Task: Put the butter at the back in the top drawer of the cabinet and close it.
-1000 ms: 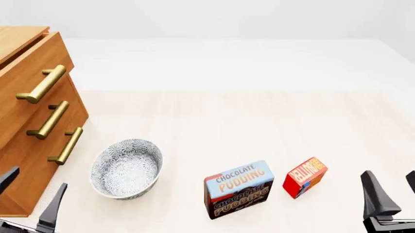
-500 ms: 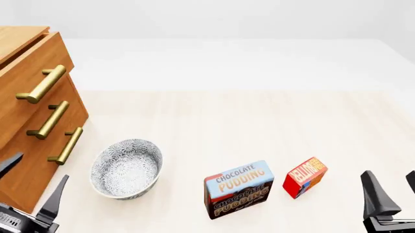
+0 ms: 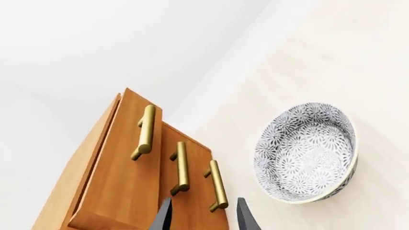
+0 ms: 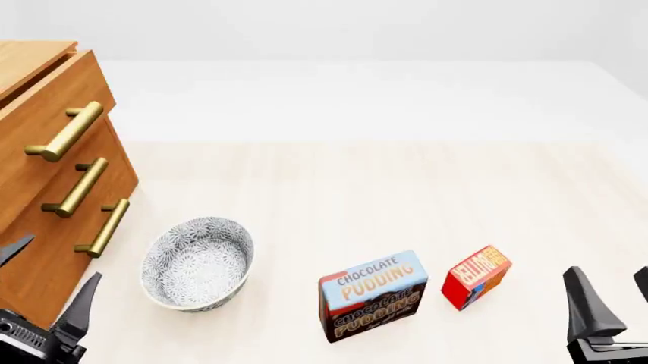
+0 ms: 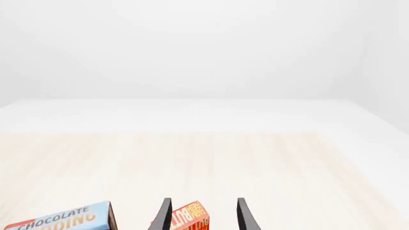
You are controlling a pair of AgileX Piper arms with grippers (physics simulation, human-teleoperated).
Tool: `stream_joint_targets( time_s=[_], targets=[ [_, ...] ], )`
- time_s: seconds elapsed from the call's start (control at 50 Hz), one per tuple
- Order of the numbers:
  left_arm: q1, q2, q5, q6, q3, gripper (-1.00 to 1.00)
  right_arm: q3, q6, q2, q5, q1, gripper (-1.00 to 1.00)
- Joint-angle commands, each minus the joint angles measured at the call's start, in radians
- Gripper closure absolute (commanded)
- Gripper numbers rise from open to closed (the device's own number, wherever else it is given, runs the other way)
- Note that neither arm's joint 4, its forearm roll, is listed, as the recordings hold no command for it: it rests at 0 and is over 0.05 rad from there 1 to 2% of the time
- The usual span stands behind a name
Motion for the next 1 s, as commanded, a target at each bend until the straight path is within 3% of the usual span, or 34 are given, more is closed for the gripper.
stream_joint_targets(
  time_s=[0.02,1.0],
  targets=[
    [0.02,0.006,0.014,0.06,-0.017,-1.0,0.0,0.0,0.0,0.0,0.0,-1.0],
    [0.059,0.107,-0.013,0.271,-0.129,-1.0,0.0,0.0,0.0,0.0,0.0,-1.0]
  ],
)
